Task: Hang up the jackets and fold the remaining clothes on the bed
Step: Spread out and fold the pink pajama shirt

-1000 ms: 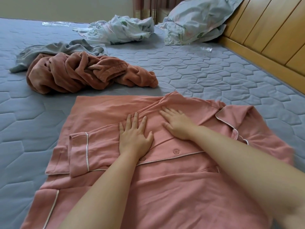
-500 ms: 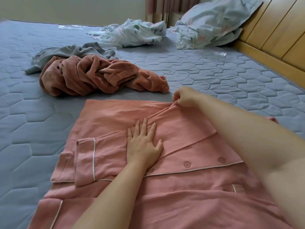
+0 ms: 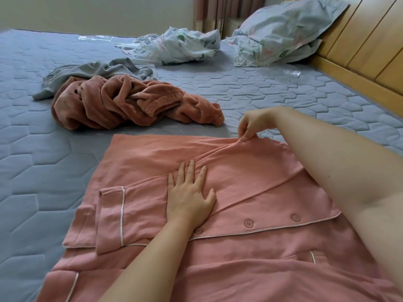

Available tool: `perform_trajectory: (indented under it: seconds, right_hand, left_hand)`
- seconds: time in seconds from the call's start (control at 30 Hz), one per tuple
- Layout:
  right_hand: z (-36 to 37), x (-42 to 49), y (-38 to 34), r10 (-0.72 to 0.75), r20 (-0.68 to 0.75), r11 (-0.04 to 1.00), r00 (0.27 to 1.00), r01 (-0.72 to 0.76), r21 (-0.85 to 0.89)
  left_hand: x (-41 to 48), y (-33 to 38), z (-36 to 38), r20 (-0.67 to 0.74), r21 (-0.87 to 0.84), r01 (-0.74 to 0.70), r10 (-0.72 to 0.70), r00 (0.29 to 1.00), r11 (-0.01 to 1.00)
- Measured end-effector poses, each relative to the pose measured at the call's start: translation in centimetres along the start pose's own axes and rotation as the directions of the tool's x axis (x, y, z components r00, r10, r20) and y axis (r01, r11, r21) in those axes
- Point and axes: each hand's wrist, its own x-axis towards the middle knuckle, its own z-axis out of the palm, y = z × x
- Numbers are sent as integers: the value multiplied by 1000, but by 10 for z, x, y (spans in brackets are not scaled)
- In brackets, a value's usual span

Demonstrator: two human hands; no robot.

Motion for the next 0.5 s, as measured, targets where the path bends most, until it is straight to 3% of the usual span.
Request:
perform_trajectory:
  seconds: [0.13,0.27,0.37,0.47,0.5]
  right_hand:
    - [0,-1,0,48,-59,998,997,-46,39]
    - [24,12,-10,89,-378,964,921,-176,-201]
    - [58,21,-25,-33,-614,922,789,-213,-324]
    - [92,10,-50,-152,-807,976,570,-41,-212]
    - [105,3,-54,-182,-799,976,574,8,-217]
  left_hand:
    - [1,0,1,-2,18,-1,1,1000,1000]
    - [0,0,0,3,18,-8,8,1000,1000]
    - [0,0,0,20,19,-15,14,1000,1000]
    - [1,0,1,40,21,-13,13,999,1000]
    - [1,0,1,42,23,-15,14,999,1000]
